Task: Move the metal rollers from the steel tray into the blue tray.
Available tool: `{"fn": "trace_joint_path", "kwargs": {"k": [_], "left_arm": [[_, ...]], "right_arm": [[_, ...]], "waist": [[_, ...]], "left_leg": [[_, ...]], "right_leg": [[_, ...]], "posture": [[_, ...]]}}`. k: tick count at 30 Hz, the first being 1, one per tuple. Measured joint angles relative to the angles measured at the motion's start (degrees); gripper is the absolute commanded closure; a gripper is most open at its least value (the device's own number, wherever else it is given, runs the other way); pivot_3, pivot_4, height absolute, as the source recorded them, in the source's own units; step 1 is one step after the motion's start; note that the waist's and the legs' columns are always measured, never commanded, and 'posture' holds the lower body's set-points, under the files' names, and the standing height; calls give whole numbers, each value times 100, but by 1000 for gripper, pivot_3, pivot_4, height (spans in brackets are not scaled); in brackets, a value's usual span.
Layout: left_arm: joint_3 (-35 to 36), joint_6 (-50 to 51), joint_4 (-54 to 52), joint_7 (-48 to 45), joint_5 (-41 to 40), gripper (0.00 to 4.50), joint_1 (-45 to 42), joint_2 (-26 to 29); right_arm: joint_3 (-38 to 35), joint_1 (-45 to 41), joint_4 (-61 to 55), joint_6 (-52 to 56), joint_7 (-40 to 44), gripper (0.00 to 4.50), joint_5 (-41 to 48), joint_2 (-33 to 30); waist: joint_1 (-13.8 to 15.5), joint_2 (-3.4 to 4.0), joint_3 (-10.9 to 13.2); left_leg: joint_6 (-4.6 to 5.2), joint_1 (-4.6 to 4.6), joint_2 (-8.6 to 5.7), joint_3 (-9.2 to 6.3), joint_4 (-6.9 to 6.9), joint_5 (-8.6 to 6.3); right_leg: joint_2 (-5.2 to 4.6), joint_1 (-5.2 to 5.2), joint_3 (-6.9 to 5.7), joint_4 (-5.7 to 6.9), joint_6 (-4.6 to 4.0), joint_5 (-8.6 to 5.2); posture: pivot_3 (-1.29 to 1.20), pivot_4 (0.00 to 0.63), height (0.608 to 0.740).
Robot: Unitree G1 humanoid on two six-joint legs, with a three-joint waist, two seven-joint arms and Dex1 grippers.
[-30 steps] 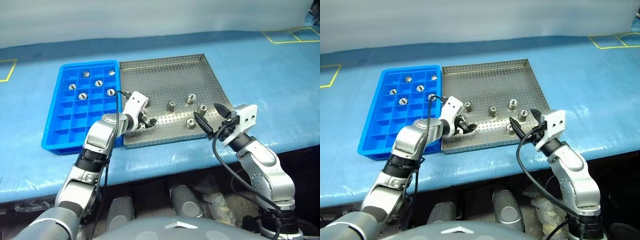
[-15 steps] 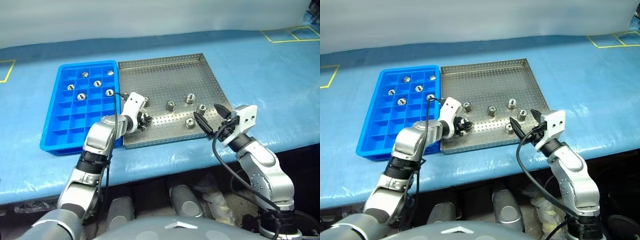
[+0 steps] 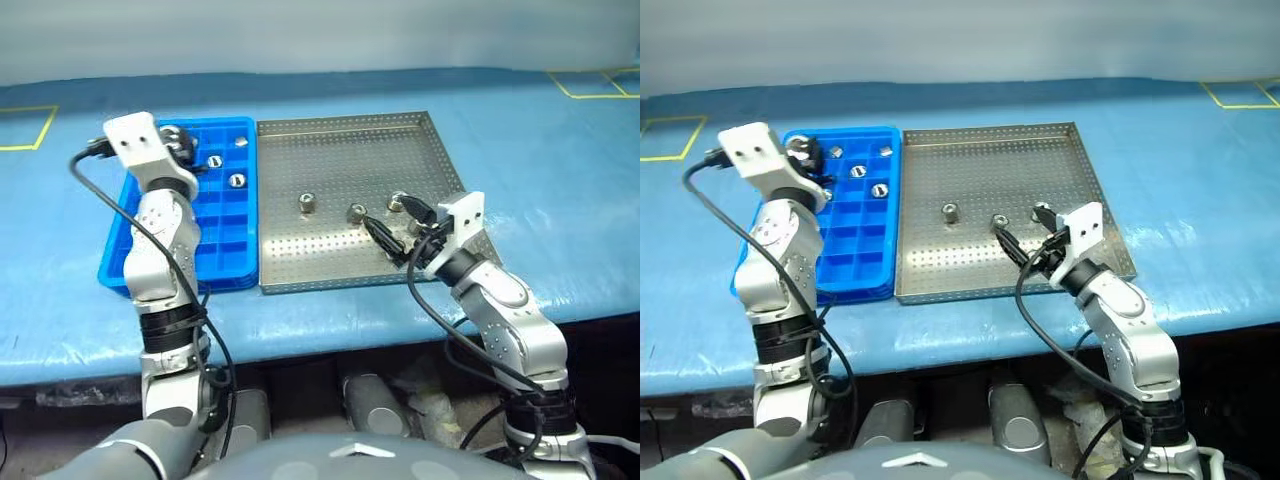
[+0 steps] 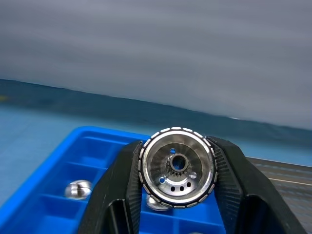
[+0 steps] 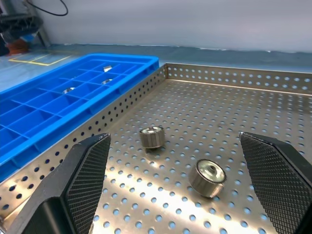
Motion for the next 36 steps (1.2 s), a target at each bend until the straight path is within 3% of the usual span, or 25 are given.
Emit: {"fn": "trace_joint_path", "kwargs": {"k": [4,9,19,30,36], "left_arm": [[375,-340,719,494,258,2775,39,305],[426,-426,1275,333,169,2775,181,377],[79,-558,1490,-430,-198,2775,214,441],[161,-386,1681,-3,-218,2775,234,440],[115,-249,1697,103,-218,878,242,442]], "right_arm": [[34,1,55,1,-5,0,-5,10],[139,45,52,0,-11,0,-7,77],[162,228,-5,0,-53,0,-8,94],[106,297,-130,0,-137,0,-23,7],[105,296,-138,0,-176,0,-32,6]], "waist": [[195,-17,-2],[317,-33,-4],[216,-39,-6],[137,-42,-7],[109,-44,-8]], "left_leg": [[0,-14,-1,-2,0,-1],[0,-16,-6,-2,2,-1],[-1,-12,-1,-1,3,0],[-1,-11,0,0,3,0],[-1,-8,1,2,3,0]], "right_leg": [[-4,-9,-4,-5,1,1],[-10,-8,-7,-6,2,1],[-5,-7,-6,-1,1,1],[-5,-7,-6,0,2,2],[-4,-7,-5,1,2,2]], "posture": [[0,150,740],[-17,150,740],[-47,150,740],[-58,150,740],[-65,150,740]]}}
